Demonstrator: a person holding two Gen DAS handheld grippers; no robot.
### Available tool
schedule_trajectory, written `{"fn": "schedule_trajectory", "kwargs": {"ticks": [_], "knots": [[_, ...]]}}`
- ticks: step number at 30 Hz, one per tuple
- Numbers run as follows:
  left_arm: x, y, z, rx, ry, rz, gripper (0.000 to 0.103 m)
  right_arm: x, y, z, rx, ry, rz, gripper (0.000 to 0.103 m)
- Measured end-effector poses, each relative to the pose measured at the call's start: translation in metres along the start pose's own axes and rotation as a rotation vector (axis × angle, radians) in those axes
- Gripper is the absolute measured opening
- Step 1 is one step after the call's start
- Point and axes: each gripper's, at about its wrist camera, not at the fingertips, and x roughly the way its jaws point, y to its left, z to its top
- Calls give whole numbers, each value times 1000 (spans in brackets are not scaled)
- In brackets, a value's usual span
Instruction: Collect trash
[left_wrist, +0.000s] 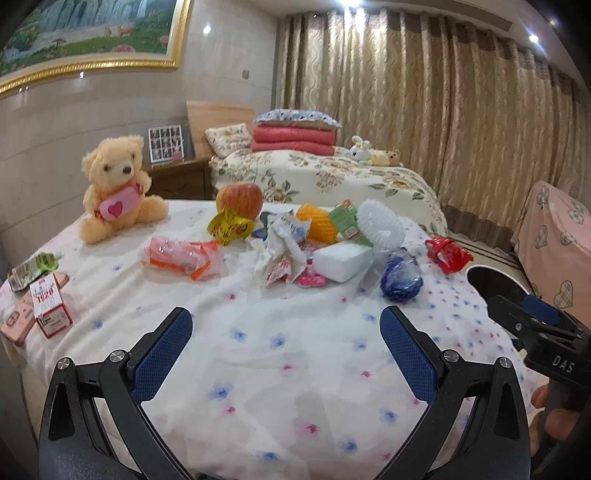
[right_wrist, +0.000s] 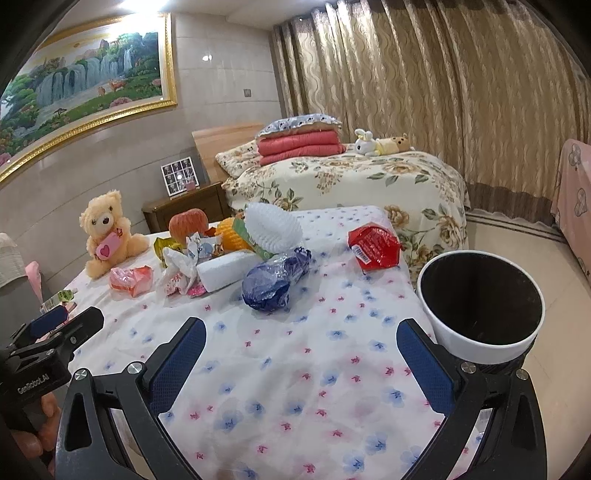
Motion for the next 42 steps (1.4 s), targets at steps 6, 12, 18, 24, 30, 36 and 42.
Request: {"fn": "schedule_trajectory", "kwargs": {"ticks": [6,12,18,24,30,36,42], "knots": [[22,15,1,-13,53,24,103,18,-1,4,21,60,14,103],[46,25,8,-21,101,29,100,45,4,10,36,133,38,102],[74,35,17,-30,143,32,95,72,5,18,71,184,57,99],[106,43,28,-43,200,26,84,97,8,26,92,225,69,95],[134,44,36,-62,253,-11,81,119,4,32,133,272,80,91],[155,37,41,-67,298,-29,74,134,5,36,147,308,89,82],[170,33,37,-65,354,-74,37,142,0,32,189,336,131,49]]}}
